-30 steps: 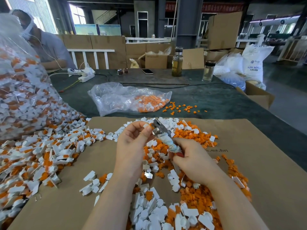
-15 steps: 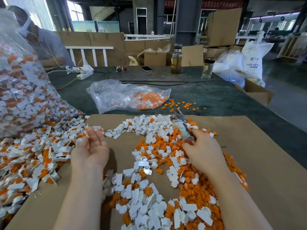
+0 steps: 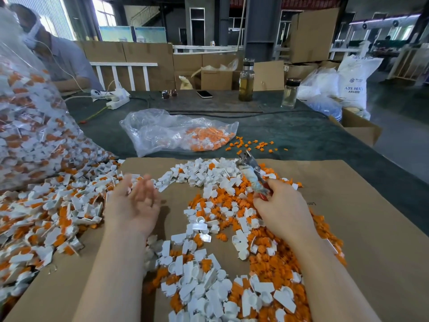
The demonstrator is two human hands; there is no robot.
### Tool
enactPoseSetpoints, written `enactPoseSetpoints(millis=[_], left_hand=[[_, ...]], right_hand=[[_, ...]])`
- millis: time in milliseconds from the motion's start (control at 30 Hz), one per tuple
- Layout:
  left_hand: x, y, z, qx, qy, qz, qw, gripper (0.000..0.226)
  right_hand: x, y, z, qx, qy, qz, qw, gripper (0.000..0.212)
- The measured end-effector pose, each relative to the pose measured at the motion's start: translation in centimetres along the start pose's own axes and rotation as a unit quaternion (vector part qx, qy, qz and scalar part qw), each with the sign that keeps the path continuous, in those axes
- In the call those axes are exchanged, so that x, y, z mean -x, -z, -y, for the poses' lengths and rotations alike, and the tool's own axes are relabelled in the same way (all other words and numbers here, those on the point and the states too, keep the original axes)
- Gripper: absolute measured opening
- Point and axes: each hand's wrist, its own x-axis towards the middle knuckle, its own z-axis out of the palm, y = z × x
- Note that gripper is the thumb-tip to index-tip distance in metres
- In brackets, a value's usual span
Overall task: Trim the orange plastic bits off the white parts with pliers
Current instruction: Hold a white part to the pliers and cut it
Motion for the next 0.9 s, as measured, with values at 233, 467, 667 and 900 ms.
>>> enactPoseSetpoints(millis=[233, 467, 667, 900], left_hand=[[4.6, -2.9, 2.4, -0.642, -0.096, 0.247, 0.719, 0.029], [3.6, -2.4, 3.6, -0.804, -0.140, 0.281, 0.505, 0.015], [3.0, -2.1, 3.0, -0.685, -0.195, 0.155, 0.685, 0.022], [2.0, -1.9, 2.4, -0.649, -0.188, 0.067, 0.734, 0.020]], right_hand=[[0.1, 0.2, 0.4, -0.038, 0.038, 0.040, 0.998, 0.028], [0.7, -0.3, 1.4, -0.018, 0.100, 0.120, 0.988, 0.029], [1.0, 0.2, 1.9, -0.040, 0.135, 0.170, 0.975, 0.015], [1.6, 0.0, 2.9, 0.021, 0.227, 0.223, 0.948, 0.018]])
